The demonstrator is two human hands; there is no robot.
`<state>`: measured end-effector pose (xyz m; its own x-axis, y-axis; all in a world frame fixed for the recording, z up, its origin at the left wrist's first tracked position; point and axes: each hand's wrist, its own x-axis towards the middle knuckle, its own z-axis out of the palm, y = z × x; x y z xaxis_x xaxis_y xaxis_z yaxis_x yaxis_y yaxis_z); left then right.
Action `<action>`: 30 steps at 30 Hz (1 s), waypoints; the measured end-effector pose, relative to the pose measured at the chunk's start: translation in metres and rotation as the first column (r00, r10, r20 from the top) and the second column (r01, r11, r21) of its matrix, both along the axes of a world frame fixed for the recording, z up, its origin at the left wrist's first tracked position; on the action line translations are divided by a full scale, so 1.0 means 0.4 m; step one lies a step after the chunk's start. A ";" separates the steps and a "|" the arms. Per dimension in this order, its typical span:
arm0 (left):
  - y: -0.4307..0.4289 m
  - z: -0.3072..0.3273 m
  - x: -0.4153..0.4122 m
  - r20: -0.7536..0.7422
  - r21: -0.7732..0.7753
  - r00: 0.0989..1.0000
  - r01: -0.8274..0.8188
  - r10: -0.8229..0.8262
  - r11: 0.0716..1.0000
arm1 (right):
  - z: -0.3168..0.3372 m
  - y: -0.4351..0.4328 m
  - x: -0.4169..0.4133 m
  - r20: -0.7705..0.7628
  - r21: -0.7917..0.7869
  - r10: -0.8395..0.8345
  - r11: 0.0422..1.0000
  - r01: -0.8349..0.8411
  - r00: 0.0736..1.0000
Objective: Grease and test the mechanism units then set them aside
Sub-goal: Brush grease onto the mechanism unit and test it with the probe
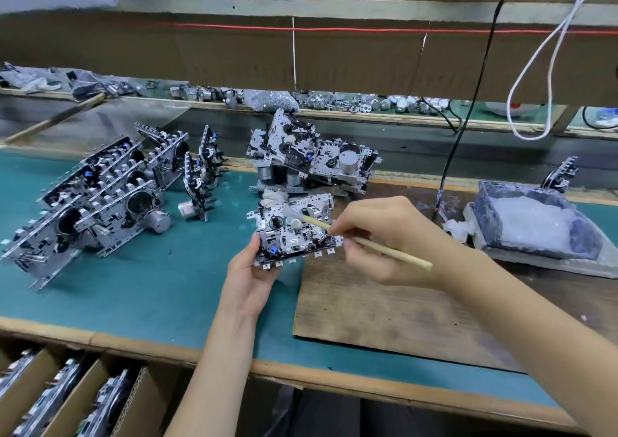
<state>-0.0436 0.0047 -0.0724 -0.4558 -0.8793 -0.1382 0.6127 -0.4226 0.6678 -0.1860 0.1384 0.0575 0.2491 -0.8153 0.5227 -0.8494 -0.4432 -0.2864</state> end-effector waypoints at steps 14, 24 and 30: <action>0.004 0.003 0.003 0.015 -0.003 1.000 -0.004 0.004 1.000 | -0.007 -0.003 0.002 -0.044 0.027 -0.016 1.000 0.017 0.999; 0.004 0.003 0.003 0.028 -0.011 1.000 0.003 -0.003 1.000 | -0.007 -0.013 0.004 -0.087 -0.012 -0.017 1.000 0.016 0.996; 0.004 0.001 0.003 0.040 -0.020 0.999 0.008 -0.007 1.000 | -0.015 -0.019 0.006 -0.111 -0.001 -0.027 1.000 0.027 0.993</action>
